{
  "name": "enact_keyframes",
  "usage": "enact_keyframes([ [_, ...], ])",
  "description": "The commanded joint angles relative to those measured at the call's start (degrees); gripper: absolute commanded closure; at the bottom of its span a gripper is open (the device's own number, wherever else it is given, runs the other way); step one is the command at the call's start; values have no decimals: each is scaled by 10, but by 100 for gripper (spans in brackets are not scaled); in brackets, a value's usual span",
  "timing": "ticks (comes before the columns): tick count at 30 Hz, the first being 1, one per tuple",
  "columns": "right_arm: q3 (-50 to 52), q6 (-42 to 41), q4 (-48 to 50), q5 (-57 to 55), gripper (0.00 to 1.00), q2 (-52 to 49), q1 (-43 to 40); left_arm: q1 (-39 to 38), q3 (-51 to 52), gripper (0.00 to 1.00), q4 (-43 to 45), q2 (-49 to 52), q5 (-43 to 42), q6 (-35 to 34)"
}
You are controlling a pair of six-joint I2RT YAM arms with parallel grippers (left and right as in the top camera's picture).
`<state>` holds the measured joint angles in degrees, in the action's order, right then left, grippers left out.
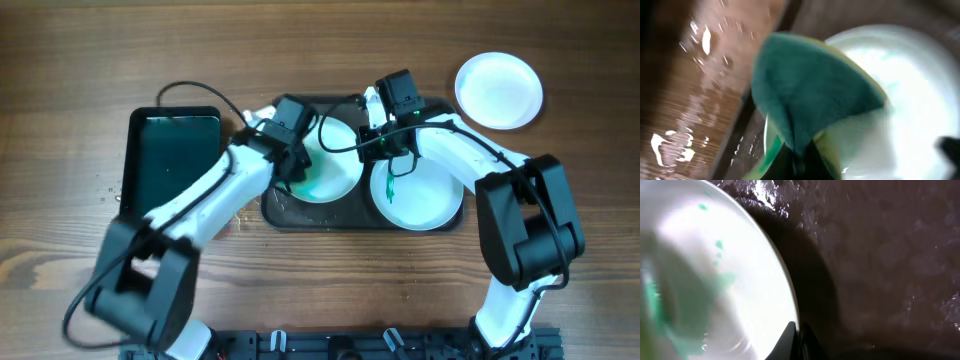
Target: Clean dirty plates on tray and stack at the side
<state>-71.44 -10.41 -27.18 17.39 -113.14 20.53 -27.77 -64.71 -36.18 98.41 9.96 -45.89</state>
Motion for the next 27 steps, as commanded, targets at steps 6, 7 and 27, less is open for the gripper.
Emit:
enact_keyframes([
  [6, 1, 34, 23, -59, 96, 38, -2, 75, 2, 96, 5, -141, -40, 5],
  [7, 1, 54, 23, -61, 96, 44, -2, 88, 2, 96, -1, -144, -39, 5],
  [27, 1, 394, 23, -697, 96, 253, 185, 311, 2, 96, -100, -141, -40, 65],
])
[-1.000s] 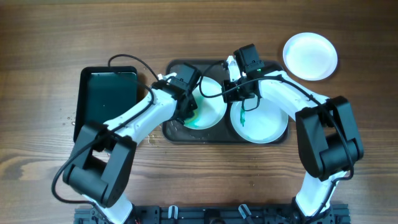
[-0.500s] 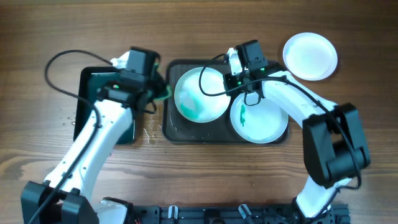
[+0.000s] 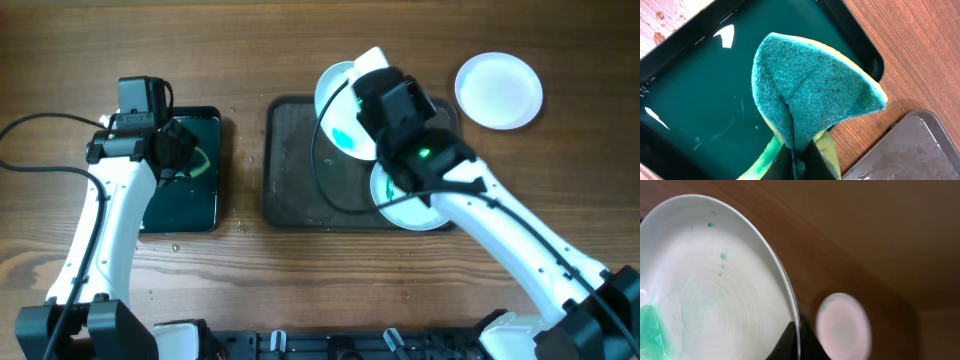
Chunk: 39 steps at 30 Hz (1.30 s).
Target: Clean dirty plates on tray and stack at the side
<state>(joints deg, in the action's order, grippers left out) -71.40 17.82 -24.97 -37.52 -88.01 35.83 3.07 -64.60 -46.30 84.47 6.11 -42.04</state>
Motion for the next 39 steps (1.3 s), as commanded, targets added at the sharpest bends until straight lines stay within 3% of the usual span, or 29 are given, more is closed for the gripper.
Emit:
enact_keyframes([
  [1, 0, 130, 3, -170, 96, 2, 43, 3, 1, 96, 2, -1, -1, 27],
  [6, 0, 223, 39, -264, 96, 2, 92, 3, 1, 96, 2, -1, -1, 27],
  [10, 0, 239, 75, -281, 96, 2, 112, 3, 1, 96, 1, -1, -1, 27],
  [14, 0, 162, 62, -199, 96, 2, 101, 3, 1, 96, 1, -1, -1, 27],
  [17, 2, 79, 21, -54, 96, 1, 64, 3, 1, 96, 0, -1, -1, 27],
  [20, 8, 0, 6, 121, 96, 1, 6, 3, 1, 96, -2, -1, -1, 27],
  [23, 8, -108, 13, 303, 96, -3, -103, 3, 1, 96, -3, -1, -1, 27],
  [27, 8, -230, 25, 452, 96, -10, -263, 3, 1, 96, -5, -1, -1, 27],
  [34, 8, -435, 34, 509, 96, -88, -534, 3, 1, 96, -7, -1, -1, 26],
  [39, 8, -454, 96, 599, 96, -155, -604, 3, 1, 96, -7, -1, -1, 26],
])
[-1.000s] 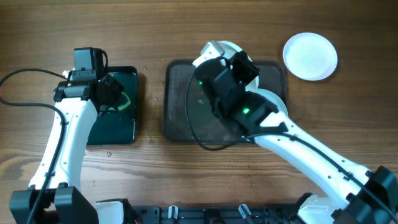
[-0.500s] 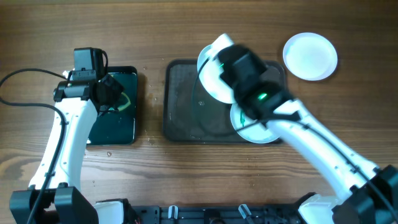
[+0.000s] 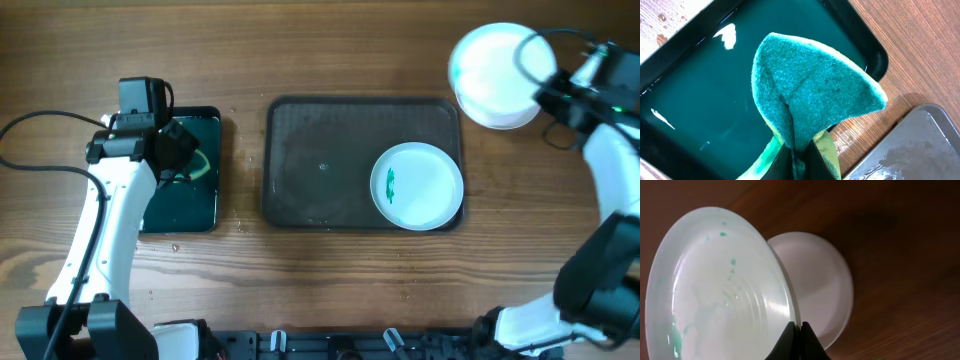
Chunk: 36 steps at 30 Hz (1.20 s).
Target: Clean dirty plates on tray and stack at the side
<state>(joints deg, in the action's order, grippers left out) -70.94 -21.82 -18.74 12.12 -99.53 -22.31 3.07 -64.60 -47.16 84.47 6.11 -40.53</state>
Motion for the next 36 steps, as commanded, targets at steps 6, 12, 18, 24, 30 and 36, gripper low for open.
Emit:
enact_keyframes([
  [6, 3, -51, 72, 97, 92, -88, -20, 3, 1, 96, 2, -1, -14, 11],
  [12, 3, -52, 71, 31, 49, -94, -6, 3, 1, 96, 14, -1, -36, 11],
  [18, 3, -31, 41, 128, 32, -82, -5, 3, 1, 96, 15, -1, -35, 11],
  [24, 3, 95, -41, 224, 30, -71, 28, 3, 1, 96, 15, -1, -37, 11],
  [30, 9, 263, -135, 176, 25, -71, 110, 3, 1, 96, 15, -1, -38, 11],
  [36, 32, 296, -135, 46, 21, -71, 198, 3, 1, 96, 15, -1, -38, 9],
])
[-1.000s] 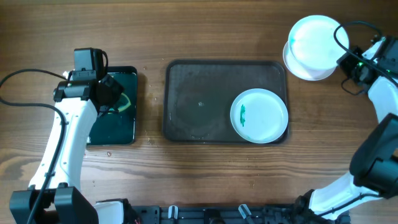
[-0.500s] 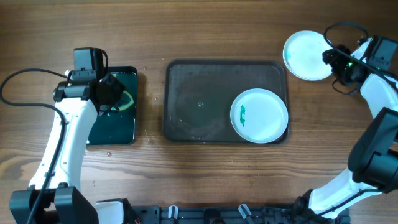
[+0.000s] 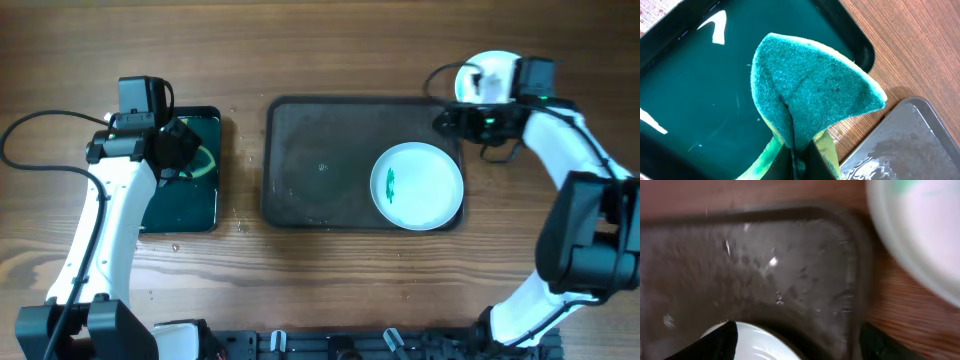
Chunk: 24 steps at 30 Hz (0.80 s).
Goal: Clean dirty plates on tray and stack at the side
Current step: 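Move right gripper back and grasp rim of the last plate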
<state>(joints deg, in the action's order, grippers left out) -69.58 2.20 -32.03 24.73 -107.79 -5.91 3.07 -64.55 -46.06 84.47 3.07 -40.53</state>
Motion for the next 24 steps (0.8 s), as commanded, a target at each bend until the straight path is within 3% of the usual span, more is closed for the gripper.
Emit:
enact_keyframes([
  [1, 19, 64, -5, -96, 21, 11, 48, 3, 0, 96, 4, -1, -7, 9],
  [6, 26, 77, -15, -208, 23, 11, 87, 3, 0, 96, 6, -1, -7, 9],
  [17, 26, 78, -115, -209, 25, 10, 89, 3, 0, 96, 13, -1, -19, 9],
  [20, 26, 51, -122, -203, 44, 10, 89, 3, 0, 96, 15, -1, -20, 9],
  [24, 26, 32, -123, -109, 55, 10, 96, 3, 0, 96, 15, -1, -22, 9],
])
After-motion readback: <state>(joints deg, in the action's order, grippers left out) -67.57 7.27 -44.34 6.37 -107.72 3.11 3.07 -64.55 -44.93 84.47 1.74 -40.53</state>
